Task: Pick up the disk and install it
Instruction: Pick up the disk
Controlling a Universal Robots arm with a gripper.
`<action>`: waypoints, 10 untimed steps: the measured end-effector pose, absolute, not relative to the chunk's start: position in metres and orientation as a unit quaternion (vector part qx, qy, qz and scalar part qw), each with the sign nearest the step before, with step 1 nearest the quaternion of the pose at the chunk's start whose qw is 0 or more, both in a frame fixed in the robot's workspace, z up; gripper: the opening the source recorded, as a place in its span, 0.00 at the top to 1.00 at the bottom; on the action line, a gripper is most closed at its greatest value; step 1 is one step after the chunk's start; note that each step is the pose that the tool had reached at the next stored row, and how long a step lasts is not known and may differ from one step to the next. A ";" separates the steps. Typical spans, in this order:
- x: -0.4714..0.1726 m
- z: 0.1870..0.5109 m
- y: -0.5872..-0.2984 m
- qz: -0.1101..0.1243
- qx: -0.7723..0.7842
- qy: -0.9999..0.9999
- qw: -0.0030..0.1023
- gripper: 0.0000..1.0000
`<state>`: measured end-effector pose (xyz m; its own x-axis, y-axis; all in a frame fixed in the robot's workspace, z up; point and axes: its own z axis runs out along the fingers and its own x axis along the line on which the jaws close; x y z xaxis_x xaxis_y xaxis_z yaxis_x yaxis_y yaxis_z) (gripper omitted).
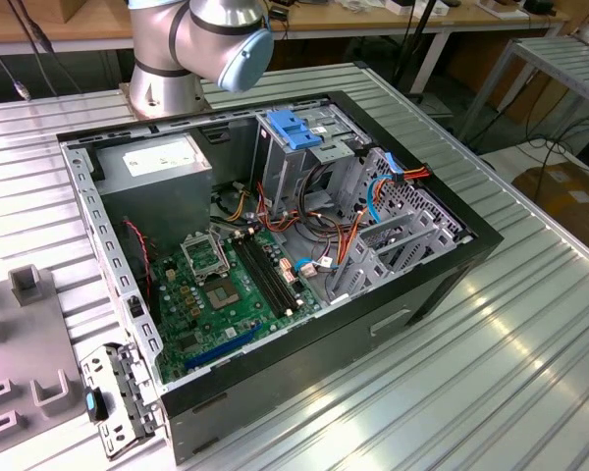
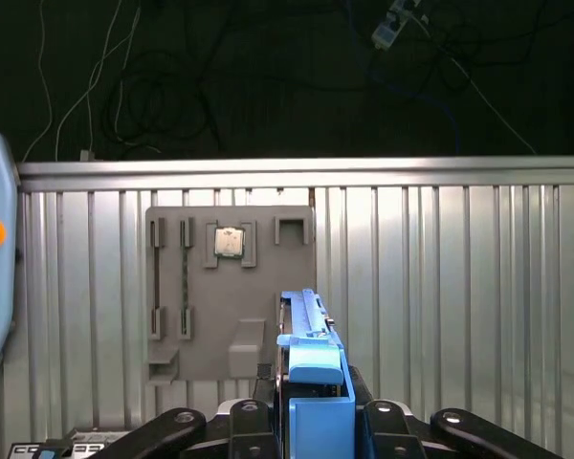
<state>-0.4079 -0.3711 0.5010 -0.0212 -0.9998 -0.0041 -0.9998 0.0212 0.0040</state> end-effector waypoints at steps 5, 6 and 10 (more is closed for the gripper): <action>-0.405 0.501 -0.371 0.003 -0.700 0.715 0.000 0.63; -0.405 0.501 -0.371 0.003 -0.700 0.715 0.000 0.63; -0.403 0.501 -0.371 0.003 -0.700 0.715 0.000 0.63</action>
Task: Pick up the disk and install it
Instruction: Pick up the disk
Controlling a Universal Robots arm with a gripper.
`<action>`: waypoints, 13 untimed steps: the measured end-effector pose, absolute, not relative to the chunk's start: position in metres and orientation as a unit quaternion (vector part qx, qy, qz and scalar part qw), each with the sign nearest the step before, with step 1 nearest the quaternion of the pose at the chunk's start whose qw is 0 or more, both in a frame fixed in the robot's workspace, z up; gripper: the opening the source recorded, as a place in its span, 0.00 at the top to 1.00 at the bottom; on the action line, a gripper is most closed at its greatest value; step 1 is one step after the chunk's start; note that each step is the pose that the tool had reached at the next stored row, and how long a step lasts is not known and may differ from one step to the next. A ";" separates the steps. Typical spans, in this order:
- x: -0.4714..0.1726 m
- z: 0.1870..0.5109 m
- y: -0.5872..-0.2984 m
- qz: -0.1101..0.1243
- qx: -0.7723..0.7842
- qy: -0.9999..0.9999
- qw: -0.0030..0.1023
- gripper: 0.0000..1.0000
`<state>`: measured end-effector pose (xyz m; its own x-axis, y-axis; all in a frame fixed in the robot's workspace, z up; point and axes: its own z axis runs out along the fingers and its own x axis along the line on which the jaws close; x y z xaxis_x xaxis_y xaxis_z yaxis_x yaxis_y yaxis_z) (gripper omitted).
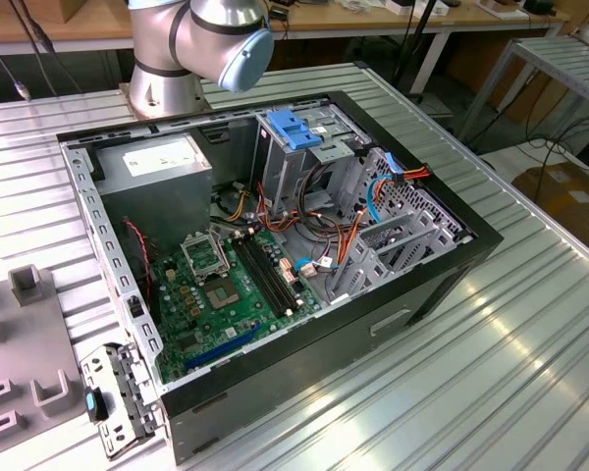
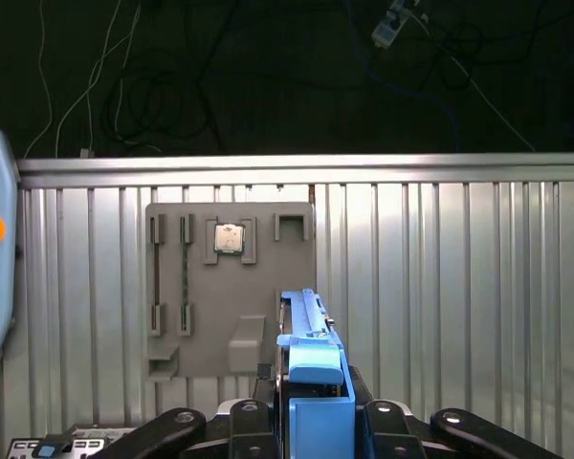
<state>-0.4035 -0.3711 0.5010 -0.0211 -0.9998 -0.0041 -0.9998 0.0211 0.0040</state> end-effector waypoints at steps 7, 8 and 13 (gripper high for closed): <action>-0.401 0.501 -0.371 0.003 -0.700 0.715 0.000 0.63; -0.400 0.501 -0.371 0.003 -0.700 0.715 0.000 0.63; -0.396 0.501 -0.371 0.003 -0.700 0.715 0.000 0.63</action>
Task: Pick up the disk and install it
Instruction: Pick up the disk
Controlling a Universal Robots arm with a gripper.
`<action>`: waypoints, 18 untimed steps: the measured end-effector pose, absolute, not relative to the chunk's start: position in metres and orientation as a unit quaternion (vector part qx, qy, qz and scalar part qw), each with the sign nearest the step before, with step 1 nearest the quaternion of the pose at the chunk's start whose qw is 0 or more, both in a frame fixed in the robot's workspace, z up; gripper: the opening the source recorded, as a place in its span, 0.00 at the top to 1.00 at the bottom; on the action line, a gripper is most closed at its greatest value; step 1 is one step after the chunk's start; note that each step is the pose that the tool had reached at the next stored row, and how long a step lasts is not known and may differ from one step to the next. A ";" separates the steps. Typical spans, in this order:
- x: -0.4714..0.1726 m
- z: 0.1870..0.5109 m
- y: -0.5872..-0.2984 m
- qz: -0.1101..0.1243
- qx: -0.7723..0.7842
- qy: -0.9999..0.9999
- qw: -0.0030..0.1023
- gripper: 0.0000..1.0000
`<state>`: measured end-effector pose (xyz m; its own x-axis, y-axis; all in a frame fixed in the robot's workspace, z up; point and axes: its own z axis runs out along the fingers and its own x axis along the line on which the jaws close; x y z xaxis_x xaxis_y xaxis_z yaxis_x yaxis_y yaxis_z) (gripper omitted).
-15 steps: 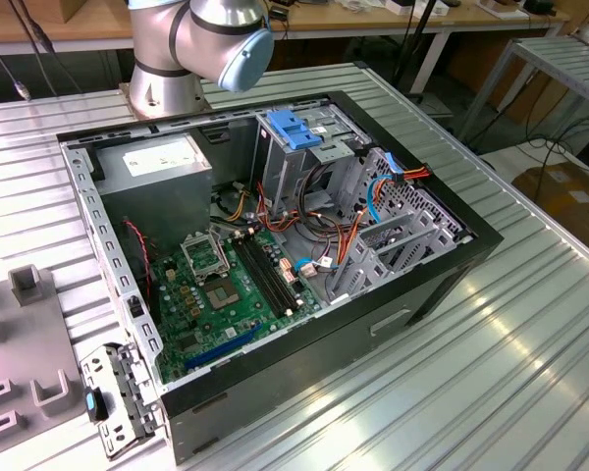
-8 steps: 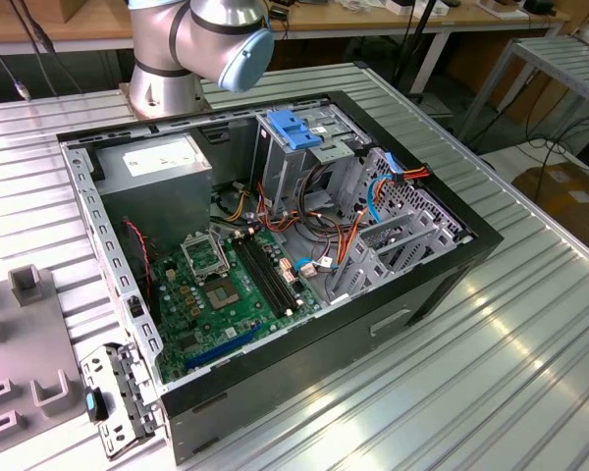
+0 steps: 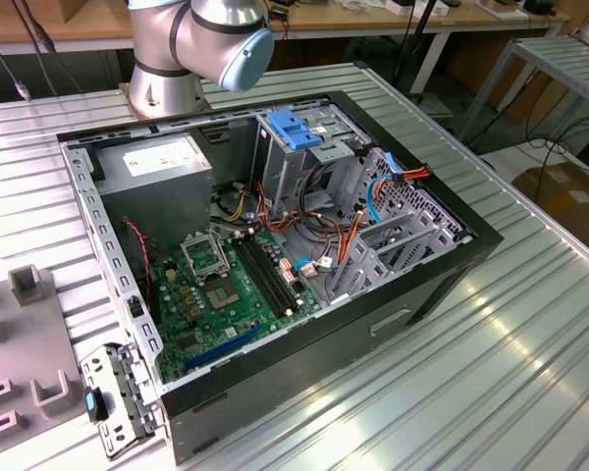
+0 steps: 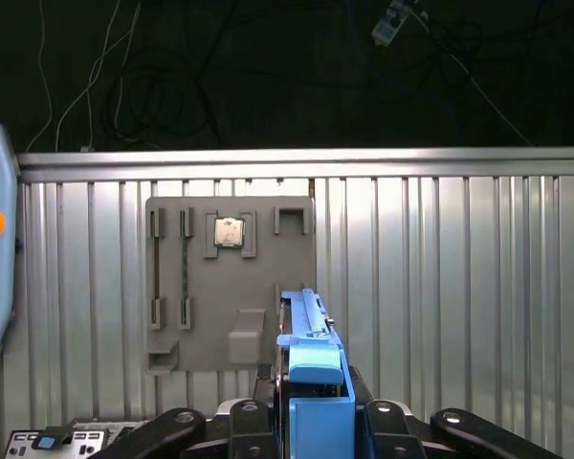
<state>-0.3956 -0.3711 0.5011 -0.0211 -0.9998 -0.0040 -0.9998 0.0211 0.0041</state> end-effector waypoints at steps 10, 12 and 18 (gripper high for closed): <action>-0.388 0.501 -0.371 0.003 -0.700 0.715 0.000 0.63; -0.387 0.501 -0.371 0.003 -0.700 0.715 0.000 0.63; -0.383 0.501 -0.371 0.003 -0.700 0.715 0.000 0.63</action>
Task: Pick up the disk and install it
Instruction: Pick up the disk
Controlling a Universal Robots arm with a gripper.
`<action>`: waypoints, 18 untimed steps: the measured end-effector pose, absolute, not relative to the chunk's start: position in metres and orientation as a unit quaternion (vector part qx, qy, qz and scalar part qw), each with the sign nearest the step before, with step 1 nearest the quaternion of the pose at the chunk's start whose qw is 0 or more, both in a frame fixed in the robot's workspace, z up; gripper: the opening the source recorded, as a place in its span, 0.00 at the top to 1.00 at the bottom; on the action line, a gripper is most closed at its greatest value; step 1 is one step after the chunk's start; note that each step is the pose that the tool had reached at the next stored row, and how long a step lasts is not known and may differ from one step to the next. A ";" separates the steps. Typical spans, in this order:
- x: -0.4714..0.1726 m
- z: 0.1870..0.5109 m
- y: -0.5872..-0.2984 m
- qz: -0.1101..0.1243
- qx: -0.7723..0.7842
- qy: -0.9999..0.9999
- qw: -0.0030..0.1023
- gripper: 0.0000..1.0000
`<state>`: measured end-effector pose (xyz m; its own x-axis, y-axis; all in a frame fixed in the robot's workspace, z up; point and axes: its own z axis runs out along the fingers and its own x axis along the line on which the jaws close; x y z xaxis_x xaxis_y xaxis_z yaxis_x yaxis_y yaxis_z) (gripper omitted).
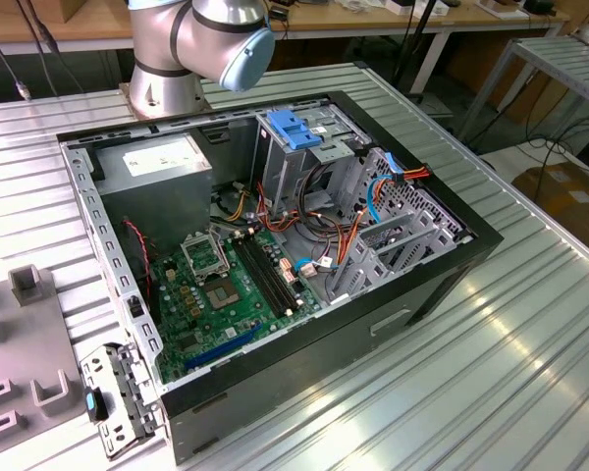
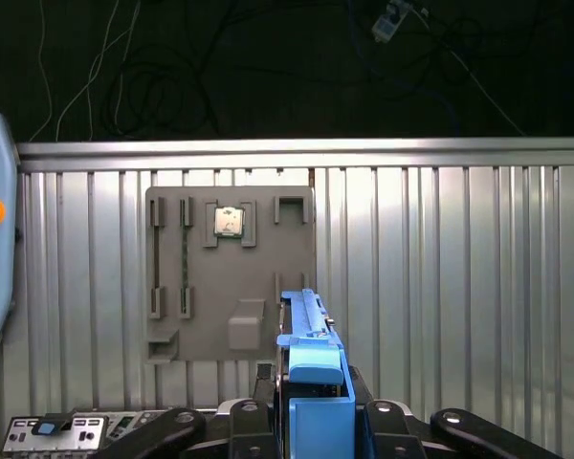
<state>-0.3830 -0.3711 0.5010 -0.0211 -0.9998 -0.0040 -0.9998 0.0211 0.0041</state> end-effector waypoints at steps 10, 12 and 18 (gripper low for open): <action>-0.378 0.501 -0.371 0.003 -0.700 0.715 0.000 0.63; -0.377 0.501 -0.371 0.003 -0.700 0.715 0.000 0.63; -0.375 0.501 -0.371 0.003 -0.700 0.715 0.000 0.63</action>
